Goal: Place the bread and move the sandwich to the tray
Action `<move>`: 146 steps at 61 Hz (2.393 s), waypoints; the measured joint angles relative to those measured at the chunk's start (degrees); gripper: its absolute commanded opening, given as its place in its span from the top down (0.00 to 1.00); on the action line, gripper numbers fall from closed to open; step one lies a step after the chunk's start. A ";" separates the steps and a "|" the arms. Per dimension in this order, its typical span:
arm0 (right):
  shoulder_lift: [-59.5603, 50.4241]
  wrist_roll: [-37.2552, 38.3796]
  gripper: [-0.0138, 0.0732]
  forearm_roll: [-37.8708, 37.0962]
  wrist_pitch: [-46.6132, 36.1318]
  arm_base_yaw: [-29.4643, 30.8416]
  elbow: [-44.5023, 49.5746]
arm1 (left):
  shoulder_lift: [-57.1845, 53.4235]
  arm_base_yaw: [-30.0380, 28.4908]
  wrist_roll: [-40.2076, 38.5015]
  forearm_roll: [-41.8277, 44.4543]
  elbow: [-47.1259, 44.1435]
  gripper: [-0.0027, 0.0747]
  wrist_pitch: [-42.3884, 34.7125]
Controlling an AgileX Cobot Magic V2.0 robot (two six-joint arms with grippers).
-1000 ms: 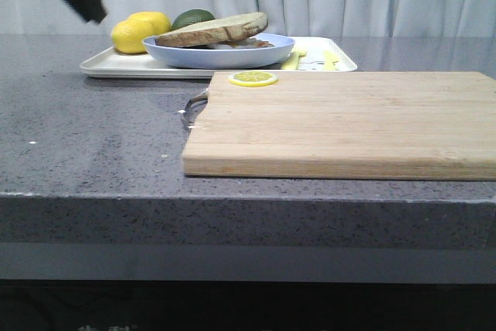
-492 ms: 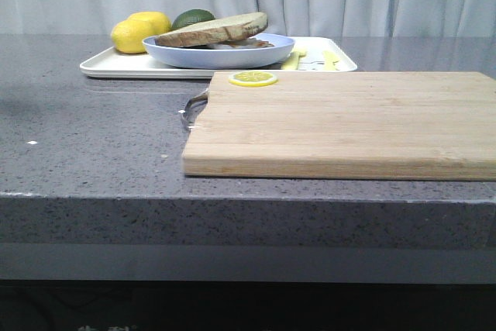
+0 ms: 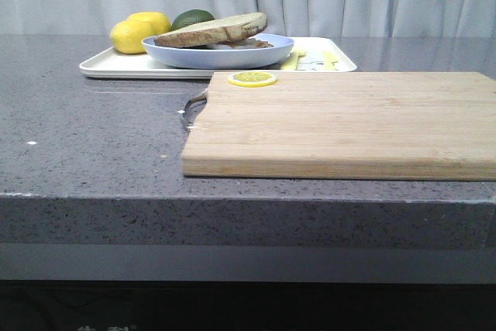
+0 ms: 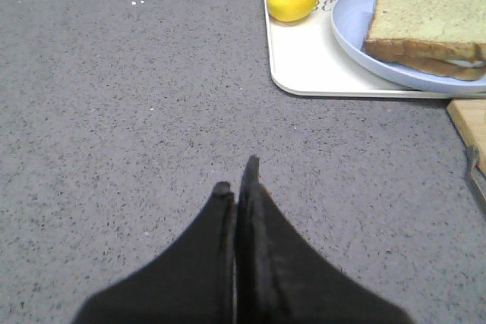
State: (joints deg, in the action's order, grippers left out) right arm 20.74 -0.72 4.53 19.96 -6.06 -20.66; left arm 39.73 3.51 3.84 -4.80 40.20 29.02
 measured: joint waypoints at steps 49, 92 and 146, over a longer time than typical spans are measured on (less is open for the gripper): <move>0.00 0.00 0.92 0.00 0.00 0.00 0.00 | -22.85 0.00 0.00 0.22 -10.70 0.99 0.86; 0.00 0.00 0.92 0.00 0.00 0.00 0.00 | -39.16 0.00 -6.44 1.61 -27.57 0.99 -7.27; 0.00 0.00 0.92 0.00 -0.31 0.00 0.03 | -40.01 -5.29 -8.82 1.84 -40.38 0.99 -17.41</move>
State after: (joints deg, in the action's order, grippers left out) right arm 20.74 -0.72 4.53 19.65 -6.06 -20.63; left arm -0.29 -1.78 -4.98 -2.96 -0.18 11.61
